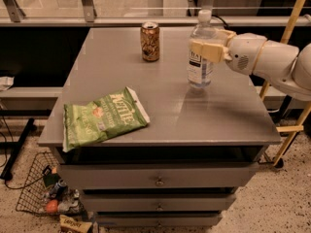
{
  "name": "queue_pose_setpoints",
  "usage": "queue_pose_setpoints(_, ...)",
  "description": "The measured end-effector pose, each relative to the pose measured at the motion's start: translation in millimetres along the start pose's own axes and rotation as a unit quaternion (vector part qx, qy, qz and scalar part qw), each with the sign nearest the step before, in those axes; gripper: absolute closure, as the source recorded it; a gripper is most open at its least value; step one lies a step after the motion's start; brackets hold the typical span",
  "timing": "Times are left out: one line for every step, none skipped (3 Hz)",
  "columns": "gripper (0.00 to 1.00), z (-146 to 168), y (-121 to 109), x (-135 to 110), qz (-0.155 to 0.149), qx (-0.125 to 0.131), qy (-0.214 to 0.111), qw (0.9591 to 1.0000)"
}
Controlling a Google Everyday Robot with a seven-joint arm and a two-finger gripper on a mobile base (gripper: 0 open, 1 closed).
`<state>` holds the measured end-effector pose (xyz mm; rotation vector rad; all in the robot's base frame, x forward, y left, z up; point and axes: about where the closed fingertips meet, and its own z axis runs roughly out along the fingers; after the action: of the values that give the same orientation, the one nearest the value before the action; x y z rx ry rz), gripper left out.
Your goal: Place blue plastic bottle upright
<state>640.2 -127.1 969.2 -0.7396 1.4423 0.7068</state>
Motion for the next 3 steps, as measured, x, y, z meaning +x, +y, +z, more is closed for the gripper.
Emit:
queue_pose_setpoints(1.00,-3.6,-1.8,7.7,0.012,0.004,-0.020,0.9997)
queue_pose_setpoints(1.00,-2.7,-6.9,17.2,0.019,0.003,-0.044,0.9988)
queue_pose_setpoints(1.00,-3.7,-8.9,23.2,0.021,0.003,-0.066,0.9976)
